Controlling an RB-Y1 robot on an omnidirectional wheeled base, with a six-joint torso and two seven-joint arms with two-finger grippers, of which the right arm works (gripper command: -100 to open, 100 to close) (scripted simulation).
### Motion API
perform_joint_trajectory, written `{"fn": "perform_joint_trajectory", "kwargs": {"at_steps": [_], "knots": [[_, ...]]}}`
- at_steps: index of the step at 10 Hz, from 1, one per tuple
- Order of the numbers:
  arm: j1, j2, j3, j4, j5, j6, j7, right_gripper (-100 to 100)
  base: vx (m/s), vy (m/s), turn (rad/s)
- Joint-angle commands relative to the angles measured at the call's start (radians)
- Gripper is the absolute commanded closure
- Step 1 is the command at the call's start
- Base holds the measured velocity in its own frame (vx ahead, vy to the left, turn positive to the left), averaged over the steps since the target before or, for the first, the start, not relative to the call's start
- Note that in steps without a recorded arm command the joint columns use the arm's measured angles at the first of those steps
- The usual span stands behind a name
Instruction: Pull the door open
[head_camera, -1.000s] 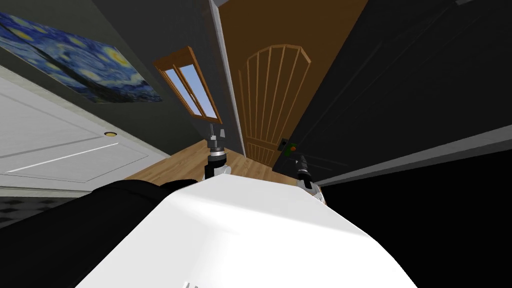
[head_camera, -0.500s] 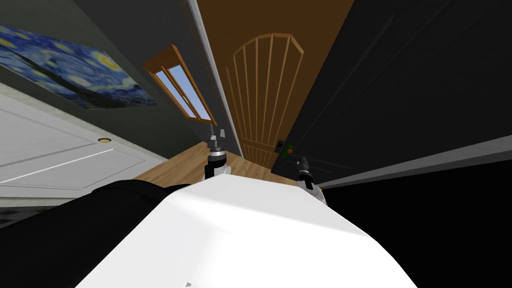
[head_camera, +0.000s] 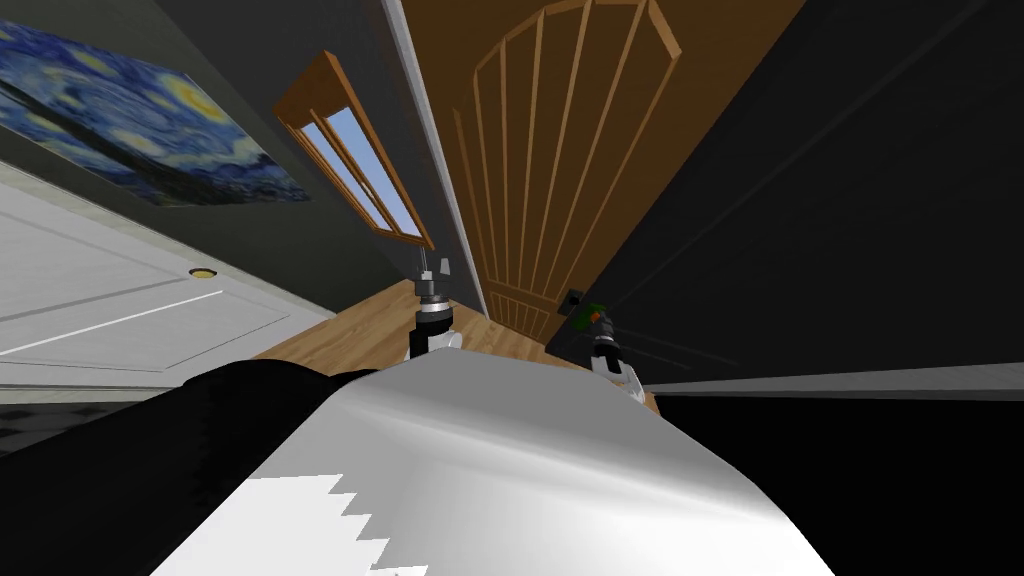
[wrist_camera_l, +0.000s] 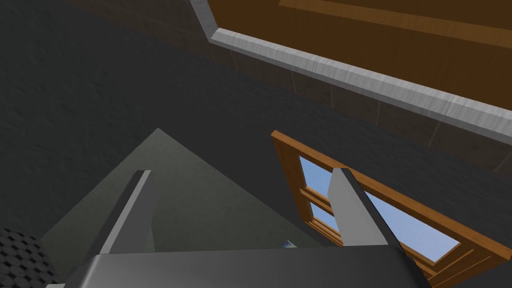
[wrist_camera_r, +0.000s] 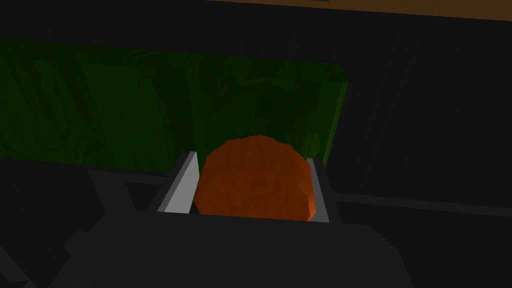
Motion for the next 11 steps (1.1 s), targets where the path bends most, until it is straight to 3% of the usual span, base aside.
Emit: {"fn": "perform_joint_trajectory", "kwargs": {"at_steps": [1,5,6,9,11], "knots": [[0.002,0.000,0.000,0.002,0.000,0.001,0.000,100,-0.034,-0.013,0.012],[0.002,0.000,0.000,0.002,0.000,0.001,0.000,100,-0.017,-0.002,0.005],[0.020,-0.008,-0.003,0.004,0.000,0.002,-0.005,100,-0.093,-0.030,-0.027],[0.036,-0.021,0.004,0.000,0.002,0.001,-0.018,100,-0.224,-0.057,-0.015],[0.049,-0.036,0.031,-0.014,0.008,-0.004,-0.041,100,-0.262,-0.085,0.072]]}}
